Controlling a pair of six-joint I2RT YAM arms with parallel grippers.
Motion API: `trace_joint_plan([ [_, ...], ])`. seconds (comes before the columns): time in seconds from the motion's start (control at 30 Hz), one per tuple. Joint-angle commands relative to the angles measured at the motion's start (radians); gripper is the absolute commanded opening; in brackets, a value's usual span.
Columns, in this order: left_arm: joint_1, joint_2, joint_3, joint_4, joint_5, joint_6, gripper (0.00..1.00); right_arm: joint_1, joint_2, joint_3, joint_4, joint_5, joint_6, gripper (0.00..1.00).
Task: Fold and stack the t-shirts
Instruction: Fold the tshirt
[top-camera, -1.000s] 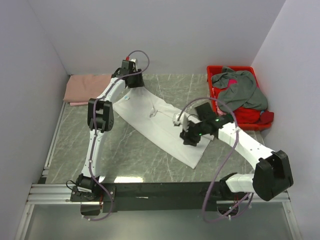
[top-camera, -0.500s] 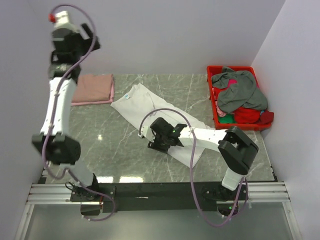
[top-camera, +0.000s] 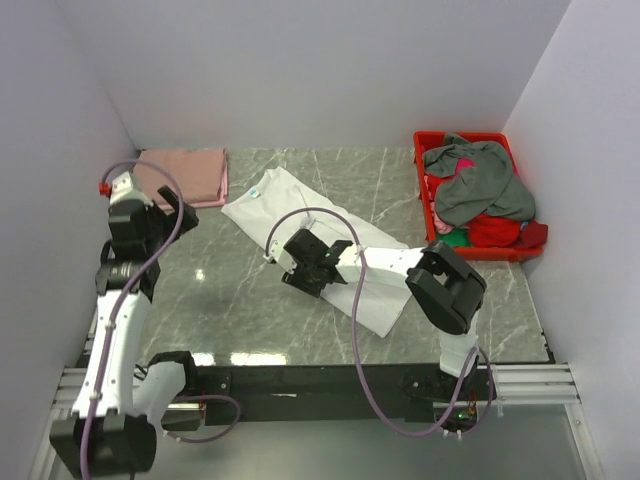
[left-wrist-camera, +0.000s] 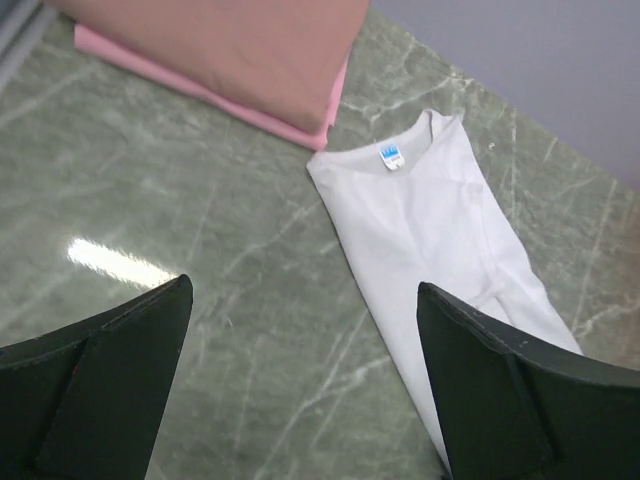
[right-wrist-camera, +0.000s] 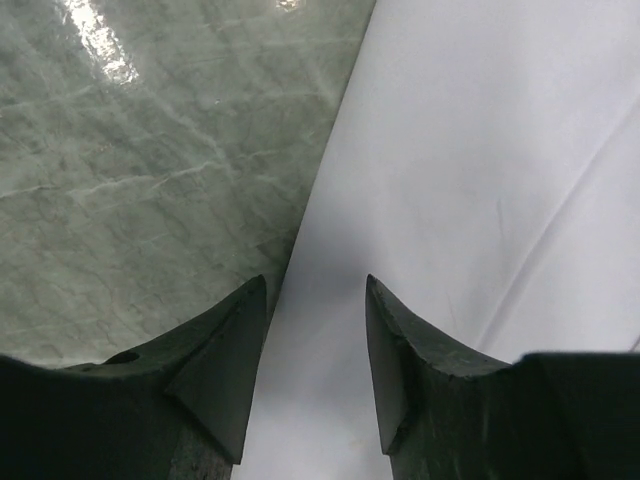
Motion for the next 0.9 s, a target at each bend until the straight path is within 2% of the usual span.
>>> trace_joint_plan([
  [0.0, 0.003, -0.122, -0.083, 0.012, 0.022, -0.107, 0.99, 0.014, 0.027, 0.033, 0.001, 0.041, 0.042, 0.51],
  [0.07, 0.003, -0.131, -0.14, -0.005, 0.017, -0.162, 0.99, 0.015, 0.045, 0.053, -0.015, 0.036, 0.05, 0.43],
  [0.2, 0.008, -0.105, -0.212, 0.004, 0.031, -0.231, 0.99, 0.046, 0.057, 0.079, -0.052, 0.004, 0.062, 0.12],
  [0.3, 0.008, -0.085, -0.24, 0.017, 0.071, -0.251, 0.98, 0.081, 0.06, 0.081, -0.055, 0.01, 0.068, 0.05],
  [0.47, 0.009, -0.073, -0.278, 0.064, 0.109, -0.279, 0.98, 0.124, 0.096, 0.139, -0.087, -0.016, 0.099, 0.01],
  [0.53, 0.008, -0.042, -0.306, 0.134, 0.178, -0.302, 0.98, 0.155, 0.119, 0.191, -0.11, -0.043, 0.113, 0.02],
  [0.57, 0.008, -0.003, -0.315, 0.168, 0.201, -0.31, 0.98, 0.164, 0.128, 0.213, -0.119, -0.072, 0.117, 0.02],
  [0.67, 0.008, 0.088, -0.329, 0.281, 0.27, -0.342, 0.97, 0.178, 0.134, 0.277, -0.173, -0.117, 0.116, 0.17],
  [0.7, 0.008, 0.169, -0.324, 0.303, 0.289, -0.348, 0.97, 0.175, 0.119, 0.279, -0.182, -0.126, 0.105, 0.28],
  [0.77, 0.009, 0.261, -0.297, 0.39, 0.338, -0.342, 0.91, 0.135, 0.041, 0.261, -0.214, -0.16, 0.026, 0.39],
  [0.8, 0.008, 0.36, -0.282, 0.405, 0.344, -0.34, 0.88, 0.11, 0.01, 0.25, -0.225, -0.183, 0.003, 0.49],
  [0.87, 0.008, 0.465, -0.207, 0.408, 0.318, -0.325, 0.79, 0.003, -0.082, 0.221, -0.262, -0.319, -0.07, 0.57],
])
